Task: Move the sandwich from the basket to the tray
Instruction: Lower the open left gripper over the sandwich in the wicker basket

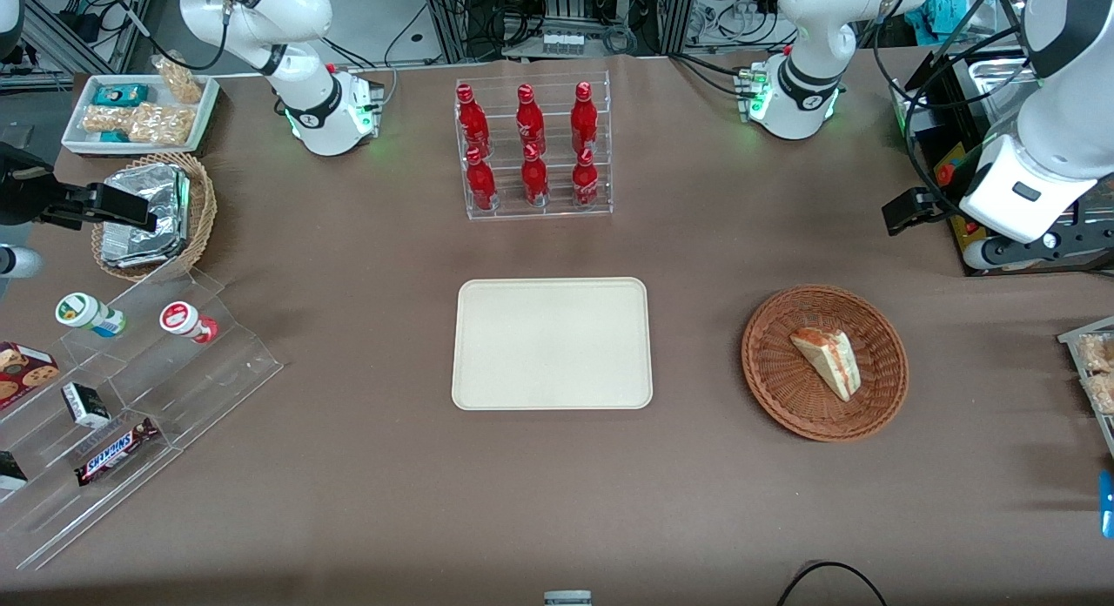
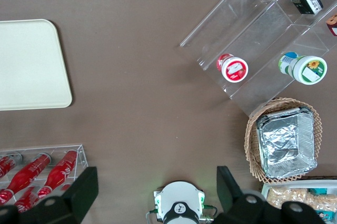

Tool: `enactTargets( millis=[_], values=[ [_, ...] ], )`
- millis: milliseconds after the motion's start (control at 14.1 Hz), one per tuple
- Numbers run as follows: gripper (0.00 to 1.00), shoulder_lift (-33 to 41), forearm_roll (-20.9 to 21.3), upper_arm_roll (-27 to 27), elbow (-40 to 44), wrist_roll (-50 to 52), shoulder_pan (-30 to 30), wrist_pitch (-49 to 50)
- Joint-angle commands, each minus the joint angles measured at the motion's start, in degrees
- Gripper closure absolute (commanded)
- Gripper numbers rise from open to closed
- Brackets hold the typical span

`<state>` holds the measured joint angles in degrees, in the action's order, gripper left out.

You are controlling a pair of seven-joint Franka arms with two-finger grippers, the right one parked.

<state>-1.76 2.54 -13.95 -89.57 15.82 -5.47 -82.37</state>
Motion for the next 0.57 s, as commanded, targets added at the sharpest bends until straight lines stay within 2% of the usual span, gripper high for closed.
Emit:
enactTargets(
  millis=[0, 283, 495],
  values=[
    [0.00, 0.00, 0.54, -0.20, 0.19, 0.00, -0.24, -0.34],
    [0.00, -1.14, 0.63, -0.11, -0.16, 0.17, -0.59, -0.43],
    [0.00, -5.52, 0.71, 0.33, -0.86, 0.43, -0.85, -0.25]
  ],
)
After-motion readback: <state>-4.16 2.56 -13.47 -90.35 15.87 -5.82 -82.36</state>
